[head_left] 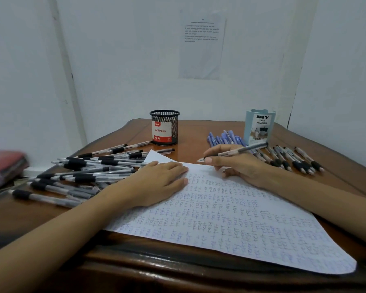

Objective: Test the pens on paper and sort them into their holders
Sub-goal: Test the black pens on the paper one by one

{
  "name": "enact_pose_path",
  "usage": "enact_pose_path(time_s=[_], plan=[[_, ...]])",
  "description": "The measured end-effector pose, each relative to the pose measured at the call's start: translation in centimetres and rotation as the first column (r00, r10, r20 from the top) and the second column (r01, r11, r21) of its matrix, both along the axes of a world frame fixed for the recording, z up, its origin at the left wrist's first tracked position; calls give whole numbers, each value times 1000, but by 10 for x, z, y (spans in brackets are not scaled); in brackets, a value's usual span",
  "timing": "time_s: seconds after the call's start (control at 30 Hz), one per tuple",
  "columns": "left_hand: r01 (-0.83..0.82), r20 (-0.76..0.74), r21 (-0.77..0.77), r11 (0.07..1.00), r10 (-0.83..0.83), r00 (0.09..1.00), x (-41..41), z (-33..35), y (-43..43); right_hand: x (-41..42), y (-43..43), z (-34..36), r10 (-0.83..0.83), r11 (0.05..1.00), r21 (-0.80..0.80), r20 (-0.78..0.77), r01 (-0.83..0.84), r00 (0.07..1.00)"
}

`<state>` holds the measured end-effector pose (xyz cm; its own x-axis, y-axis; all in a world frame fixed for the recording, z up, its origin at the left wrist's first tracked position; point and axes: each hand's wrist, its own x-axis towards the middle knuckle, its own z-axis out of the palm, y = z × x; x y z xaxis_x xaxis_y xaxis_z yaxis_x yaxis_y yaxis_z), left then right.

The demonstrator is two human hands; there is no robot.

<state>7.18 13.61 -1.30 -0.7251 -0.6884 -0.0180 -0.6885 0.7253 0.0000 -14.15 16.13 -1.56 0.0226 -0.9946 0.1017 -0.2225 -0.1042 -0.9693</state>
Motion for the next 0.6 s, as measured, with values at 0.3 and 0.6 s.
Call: enact_pose_path(time_s=[0.3, 0.6], plan=[[4, -2, -2, 1000, -4, 1000, 0, 1, 1, 2, 4, 2, 2, 996, -92, -42, -5, 999], [6, 0, 3, 1000, -6, 1000, 0, 0, 1, 1, 4, -1, 14, 987, -152, -205, -46, 979]])
